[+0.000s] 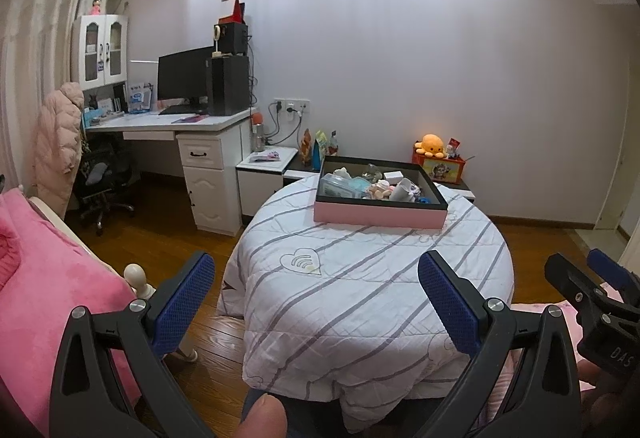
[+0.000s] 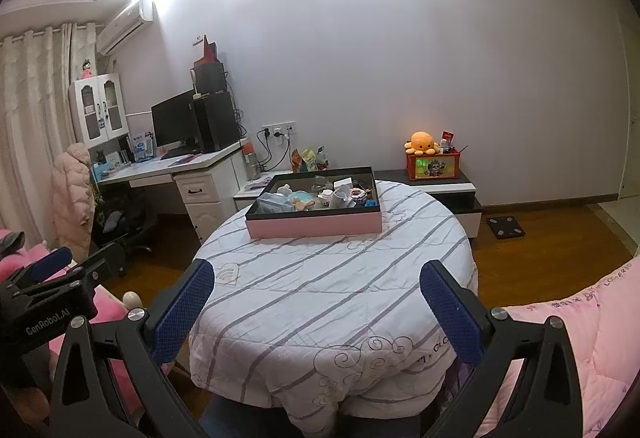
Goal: Organize rigid objects
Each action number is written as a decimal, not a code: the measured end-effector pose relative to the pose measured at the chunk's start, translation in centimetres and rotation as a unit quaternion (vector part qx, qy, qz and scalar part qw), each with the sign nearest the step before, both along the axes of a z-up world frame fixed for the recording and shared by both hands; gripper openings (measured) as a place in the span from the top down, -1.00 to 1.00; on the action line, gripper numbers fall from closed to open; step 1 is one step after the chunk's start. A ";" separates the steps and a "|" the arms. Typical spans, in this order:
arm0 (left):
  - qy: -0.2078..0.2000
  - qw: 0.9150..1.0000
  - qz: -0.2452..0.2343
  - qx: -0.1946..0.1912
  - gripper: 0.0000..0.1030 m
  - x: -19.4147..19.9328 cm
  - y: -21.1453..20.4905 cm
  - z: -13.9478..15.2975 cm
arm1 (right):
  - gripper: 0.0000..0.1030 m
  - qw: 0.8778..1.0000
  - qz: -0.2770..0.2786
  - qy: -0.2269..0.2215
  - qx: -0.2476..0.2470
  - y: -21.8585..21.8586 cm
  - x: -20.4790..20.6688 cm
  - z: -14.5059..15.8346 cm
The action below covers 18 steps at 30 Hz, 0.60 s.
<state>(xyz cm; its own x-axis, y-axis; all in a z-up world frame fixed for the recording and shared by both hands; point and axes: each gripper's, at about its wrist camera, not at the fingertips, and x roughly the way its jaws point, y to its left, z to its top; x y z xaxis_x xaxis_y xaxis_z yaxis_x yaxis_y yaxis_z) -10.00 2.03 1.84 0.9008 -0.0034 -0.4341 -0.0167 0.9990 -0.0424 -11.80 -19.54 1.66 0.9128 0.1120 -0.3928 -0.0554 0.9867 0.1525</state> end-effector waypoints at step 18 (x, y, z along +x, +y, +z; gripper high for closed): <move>-0.001 1.000 0.001 0.014 -1.00 0.0 -0.5 0.3 | -1.00 1.000 0.004 0.006 -0.002 0.4 0.1 -0.4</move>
<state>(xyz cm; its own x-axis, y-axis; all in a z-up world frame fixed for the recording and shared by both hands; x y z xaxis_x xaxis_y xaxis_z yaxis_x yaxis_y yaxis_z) -9.97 1.54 2.10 0.9021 0.0101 -0.4315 -0.0181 0.9997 -0.0144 -11.73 -19.10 1.30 0.9074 0.1178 -0.4035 -0.0620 0.9869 0.1487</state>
